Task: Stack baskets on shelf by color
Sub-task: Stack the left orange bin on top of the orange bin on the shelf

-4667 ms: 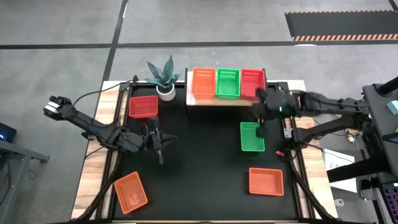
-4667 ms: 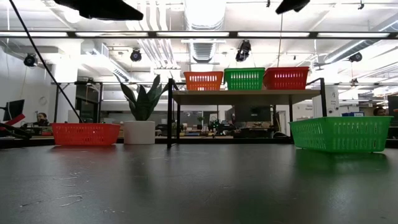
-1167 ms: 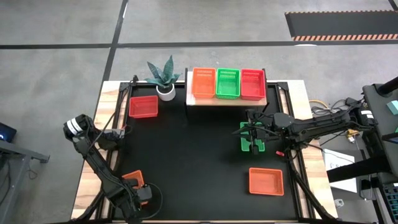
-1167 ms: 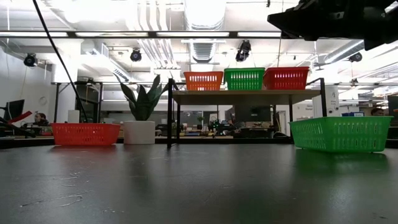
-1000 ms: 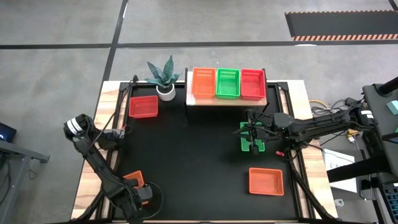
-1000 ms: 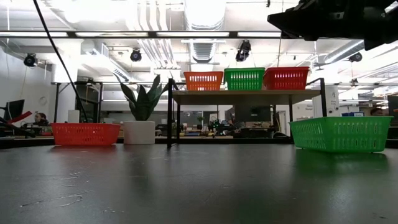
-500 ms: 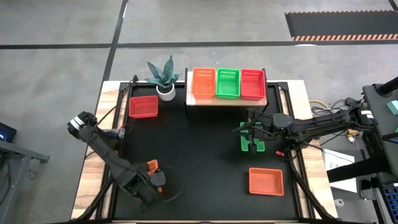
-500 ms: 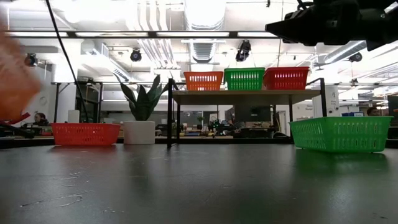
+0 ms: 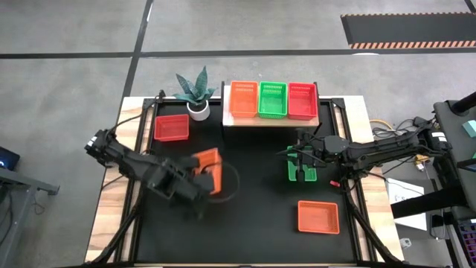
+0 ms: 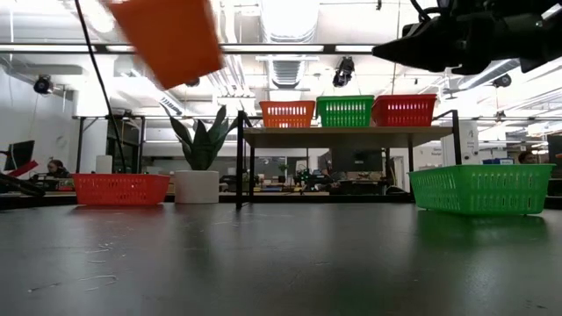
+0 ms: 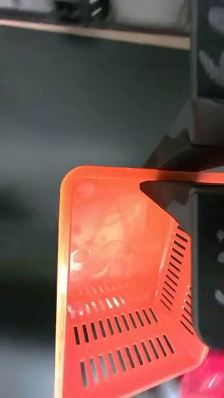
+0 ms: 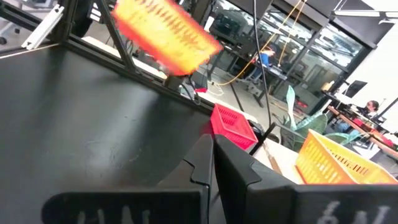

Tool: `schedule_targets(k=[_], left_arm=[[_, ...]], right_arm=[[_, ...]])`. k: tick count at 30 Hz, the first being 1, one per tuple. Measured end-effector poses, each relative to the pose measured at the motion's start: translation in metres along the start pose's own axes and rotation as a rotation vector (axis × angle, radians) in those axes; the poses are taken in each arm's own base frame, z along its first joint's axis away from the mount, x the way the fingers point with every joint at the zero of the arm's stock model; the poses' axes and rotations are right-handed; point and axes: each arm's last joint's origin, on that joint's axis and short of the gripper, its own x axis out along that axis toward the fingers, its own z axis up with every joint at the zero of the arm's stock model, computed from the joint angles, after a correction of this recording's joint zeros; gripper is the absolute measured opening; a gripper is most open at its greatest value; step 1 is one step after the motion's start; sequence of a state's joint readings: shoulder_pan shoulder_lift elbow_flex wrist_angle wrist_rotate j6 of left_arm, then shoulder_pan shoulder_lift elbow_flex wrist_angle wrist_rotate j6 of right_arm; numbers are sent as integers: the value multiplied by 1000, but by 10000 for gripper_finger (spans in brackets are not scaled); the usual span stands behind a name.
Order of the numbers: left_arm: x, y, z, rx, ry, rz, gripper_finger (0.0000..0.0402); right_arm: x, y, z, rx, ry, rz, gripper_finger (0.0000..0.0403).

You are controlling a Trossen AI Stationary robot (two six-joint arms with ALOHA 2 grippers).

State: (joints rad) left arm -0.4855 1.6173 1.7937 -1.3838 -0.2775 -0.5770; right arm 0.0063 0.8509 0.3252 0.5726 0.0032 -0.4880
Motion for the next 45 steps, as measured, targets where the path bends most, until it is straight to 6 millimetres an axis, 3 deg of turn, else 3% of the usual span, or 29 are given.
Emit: schedule_targets(k=[7, 15, 22, 29, 38, 45], left_arm=[[-16, 38, 33, 225, -187, 214, 0], [-5, 96, 68, 456, -228, 404, 0], [3, 159, 92, 417, -309, 464, 0], [20, 202, 102, 351, -401, 434, 0], [67, 220, 107, 315, -293, 426, 0], [85, 221, 111, 309, -256, 413, 0]], right_arm=[[0, 0, 0, -2, 0, 0, 9], [0, 0, 0, -2, 0, 0, 9], [0, 0, 0, -8, 0, 0, 9], [0, 0, 0, -12, 0, 0, 9], [0, 0, 0, -21, 0, 0, 9], [0, 0, 0, -21, 0, 0, 9]])
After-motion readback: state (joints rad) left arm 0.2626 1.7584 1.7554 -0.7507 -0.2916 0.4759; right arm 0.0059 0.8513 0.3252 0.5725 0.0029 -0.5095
